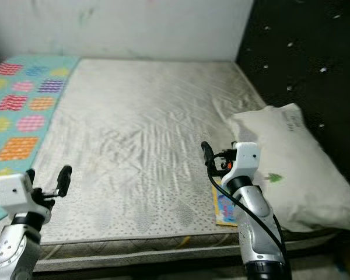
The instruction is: Clean up the room
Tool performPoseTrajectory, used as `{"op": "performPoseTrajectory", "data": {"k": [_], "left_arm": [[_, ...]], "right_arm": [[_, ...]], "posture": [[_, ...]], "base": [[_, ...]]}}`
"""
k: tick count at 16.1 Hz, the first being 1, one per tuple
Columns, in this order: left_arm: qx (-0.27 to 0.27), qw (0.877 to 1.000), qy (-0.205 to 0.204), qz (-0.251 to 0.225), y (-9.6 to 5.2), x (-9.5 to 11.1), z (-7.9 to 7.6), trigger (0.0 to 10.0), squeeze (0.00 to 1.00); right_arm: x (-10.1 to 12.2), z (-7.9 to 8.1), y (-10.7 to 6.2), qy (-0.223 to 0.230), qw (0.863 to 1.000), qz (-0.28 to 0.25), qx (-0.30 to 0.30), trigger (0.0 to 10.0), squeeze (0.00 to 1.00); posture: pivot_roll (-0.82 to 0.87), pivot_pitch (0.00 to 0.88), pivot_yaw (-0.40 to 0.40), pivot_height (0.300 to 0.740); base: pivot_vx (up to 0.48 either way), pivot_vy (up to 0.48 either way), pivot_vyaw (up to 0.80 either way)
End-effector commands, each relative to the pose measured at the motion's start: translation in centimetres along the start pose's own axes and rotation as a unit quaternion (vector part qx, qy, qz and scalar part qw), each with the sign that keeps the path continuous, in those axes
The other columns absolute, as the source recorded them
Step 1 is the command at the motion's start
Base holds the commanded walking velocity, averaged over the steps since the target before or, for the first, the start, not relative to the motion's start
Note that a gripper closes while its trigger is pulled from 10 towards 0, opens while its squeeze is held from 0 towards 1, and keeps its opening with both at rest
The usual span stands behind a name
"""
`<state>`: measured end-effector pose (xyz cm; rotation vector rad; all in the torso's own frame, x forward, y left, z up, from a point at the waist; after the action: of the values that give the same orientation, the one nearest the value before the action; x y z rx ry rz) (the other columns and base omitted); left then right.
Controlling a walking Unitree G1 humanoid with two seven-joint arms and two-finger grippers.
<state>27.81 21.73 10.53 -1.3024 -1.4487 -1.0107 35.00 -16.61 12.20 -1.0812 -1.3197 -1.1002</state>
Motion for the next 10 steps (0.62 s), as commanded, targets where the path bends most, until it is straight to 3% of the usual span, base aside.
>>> {"op": "performPoseTrajectory", "data": {"k": [1,4,10], "left_arm": [[-0.003,1.0,-0.002,-0.001,-0.11,0.03,-0.02,10.0,0.0],[-0.005,1.0,-0.006,0.0,-0.13,-0.03,-0.11,10.0,0.0],[-0.007,1.0,-0.013,0.001,-0.02,0.01,-0.21,10.0,0.0]], "right_arm": [[0.0,0.09,0.03,-0.002,1.0,0.0,0.0,10.0,0.0],[-0.11,0.41,0.21,-0.002,1.0,0.001,0.004,10.0,0.0],[-0.11,0.58,0.37,-0.002,1.0,0.001,0.006,10.0,0.0]], "posture": [[0.02,0.009,-0.047,0.74],[0.03,0.008,-0.049,0.74],[0.02,0.009,-0.048,0.74]], "base": [[0.0,0.0,0.0],[0.0,0.0,0.0],[0.0,0.366,0.0]]}}
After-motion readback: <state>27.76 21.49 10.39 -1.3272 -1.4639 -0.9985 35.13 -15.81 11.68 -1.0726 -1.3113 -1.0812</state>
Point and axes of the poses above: a point about 5 cm out from each wrist's last joint towards the gripper, its own y axis pointing out of the wrist towards the gripper, its own x axis along the axis of the wrist's last joint, z = x × y, the point moved 5 cm from there along y, pointing out of the wrist towards the gripper, and after that the axes turned 8 degrees about -y, right-handed, at the moved point
